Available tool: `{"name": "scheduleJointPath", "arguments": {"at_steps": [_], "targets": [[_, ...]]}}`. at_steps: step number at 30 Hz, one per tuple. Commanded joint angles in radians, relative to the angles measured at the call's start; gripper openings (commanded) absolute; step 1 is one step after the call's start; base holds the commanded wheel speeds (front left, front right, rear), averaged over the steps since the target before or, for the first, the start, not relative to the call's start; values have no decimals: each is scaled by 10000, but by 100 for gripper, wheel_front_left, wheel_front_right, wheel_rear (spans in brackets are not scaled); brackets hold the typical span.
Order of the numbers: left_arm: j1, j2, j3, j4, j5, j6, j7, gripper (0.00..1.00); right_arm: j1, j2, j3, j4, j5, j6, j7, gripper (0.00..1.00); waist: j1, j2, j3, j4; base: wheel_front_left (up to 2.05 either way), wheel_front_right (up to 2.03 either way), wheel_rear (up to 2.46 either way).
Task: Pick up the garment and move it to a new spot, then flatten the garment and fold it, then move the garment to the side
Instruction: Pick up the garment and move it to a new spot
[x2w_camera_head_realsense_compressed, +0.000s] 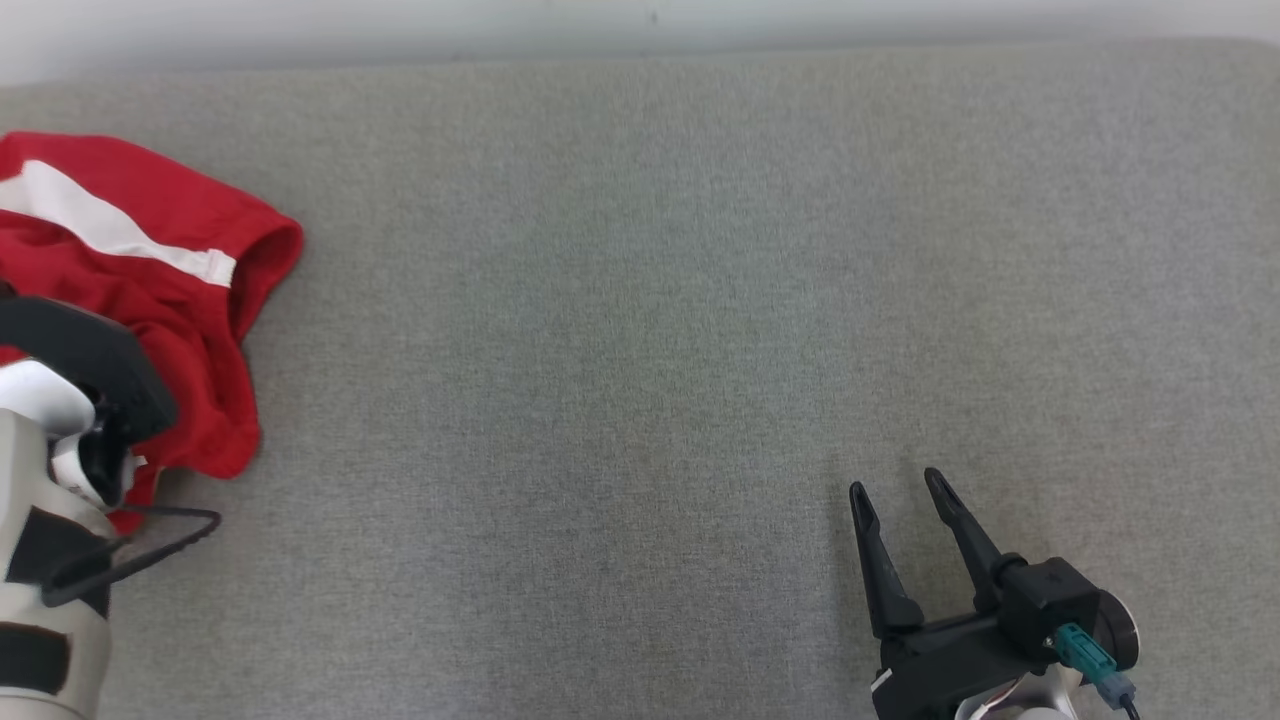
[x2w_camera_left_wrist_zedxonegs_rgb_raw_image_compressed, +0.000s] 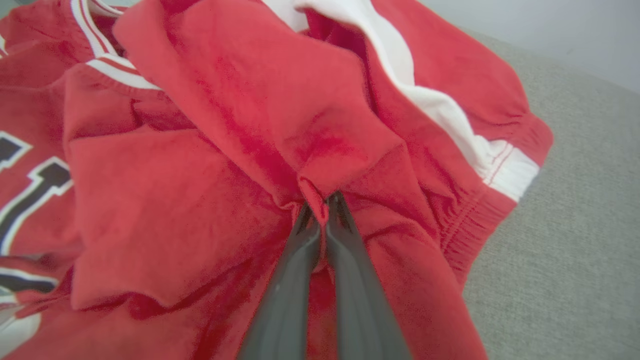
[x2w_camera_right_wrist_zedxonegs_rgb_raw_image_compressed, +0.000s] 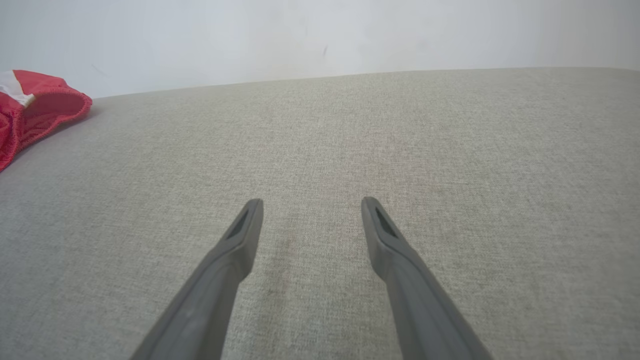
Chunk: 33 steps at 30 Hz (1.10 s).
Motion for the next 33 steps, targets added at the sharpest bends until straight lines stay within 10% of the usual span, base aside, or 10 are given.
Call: {"name": "scheduleJointPath", "arguments": {"at_steps": [1, 16, 33], "targets": [[-176, 208, -102, -78, 167, -65, 160, 0, 22, 26, 56, 213, 177, -25, -169, 100, -1, -2, -826, 340, 0, 0, 0], [-974, 125, -1272, -3192, 336, -842, 227, 0, 276, 23, -216, 1492, 890, -25, -779, 100, -1, -2, -2886, 565, 0, 0, 0], [466, -1596, -2495, -7397, -667, -701, -674, 0, 223, 22, -634, 1504, 505, -23, -818, 100, -1, -2, -3159, -2082, 0, 0, 0]]}}
